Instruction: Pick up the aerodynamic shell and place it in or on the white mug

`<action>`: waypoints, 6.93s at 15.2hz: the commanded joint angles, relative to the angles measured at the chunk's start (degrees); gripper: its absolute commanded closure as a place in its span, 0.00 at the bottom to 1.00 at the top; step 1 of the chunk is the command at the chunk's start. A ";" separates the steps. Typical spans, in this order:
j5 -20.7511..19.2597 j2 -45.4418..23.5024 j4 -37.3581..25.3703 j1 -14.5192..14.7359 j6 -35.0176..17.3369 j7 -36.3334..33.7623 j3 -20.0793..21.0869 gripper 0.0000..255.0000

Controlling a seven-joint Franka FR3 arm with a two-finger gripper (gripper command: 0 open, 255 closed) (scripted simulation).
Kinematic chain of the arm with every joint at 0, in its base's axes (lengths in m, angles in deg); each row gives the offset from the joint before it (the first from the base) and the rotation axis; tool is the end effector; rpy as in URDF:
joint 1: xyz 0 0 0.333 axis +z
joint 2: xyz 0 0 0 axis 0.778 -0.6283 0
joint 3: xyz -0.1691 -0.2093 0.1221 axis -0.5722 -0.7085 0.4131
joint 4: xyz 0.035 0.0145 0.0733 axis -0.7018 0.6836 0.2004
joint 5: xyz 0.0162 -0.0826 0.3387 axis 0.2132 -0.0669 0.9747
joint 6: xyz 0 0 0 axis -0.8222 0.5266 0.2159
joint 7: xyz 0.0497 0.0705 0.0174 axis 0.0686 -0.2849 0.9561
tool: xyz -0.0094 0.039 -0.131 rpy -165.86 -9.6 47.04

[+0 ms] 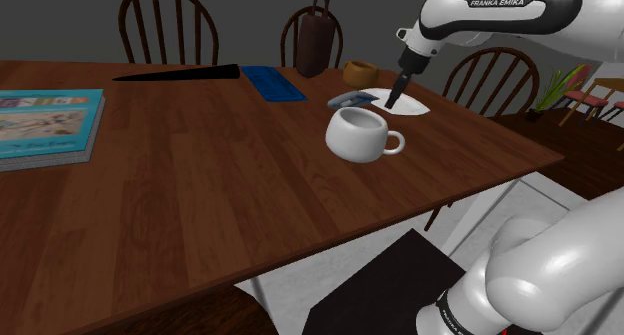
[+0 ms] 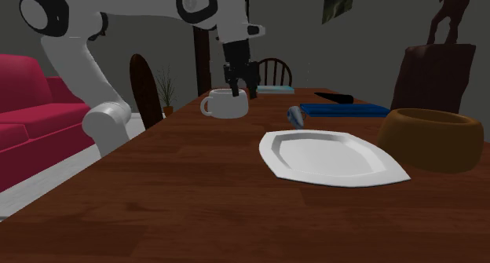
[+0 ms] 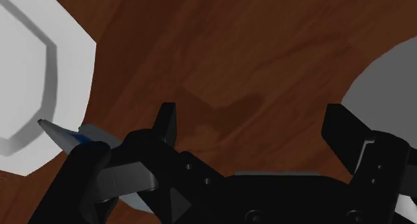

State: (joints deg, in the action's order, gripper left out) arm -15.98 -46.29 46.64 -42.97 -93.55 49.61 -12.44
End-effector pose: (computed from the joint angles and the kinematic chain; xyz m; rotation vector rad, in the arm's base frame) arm 0.4185 -0.1570 0.5376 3.0296 0.7131 0.2568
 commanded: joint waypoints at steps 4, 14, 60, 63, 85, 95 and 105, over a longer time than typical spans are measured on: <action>6.64 -12.62 -11.56 2.23 0.08 16.19 -5.85 0.00; 20.58 -34.34 -33.50 -2.09 4.94 37.44 -7.49 0.00; 23.88 -40.73 -56.11 -6.90 21.68 35.96 -7.42 1.00; 25.13 -42.81 -61.77 -8.67 25.33 35.65 -7.24 1.00; 2.86 -3.89 -25.29 10.14 21.09 16.23 -0.01 1.00; -0.30 10.86 -11.80 10.60 22.05 5.68 9.52 1.00; -1.12 14.35 -1.00 9.98 14.69 5.37 9.40 1.00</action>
State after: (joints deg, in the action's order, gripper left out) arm -17.01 -32.41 44.35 -32.92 -78.02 55.04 -3.05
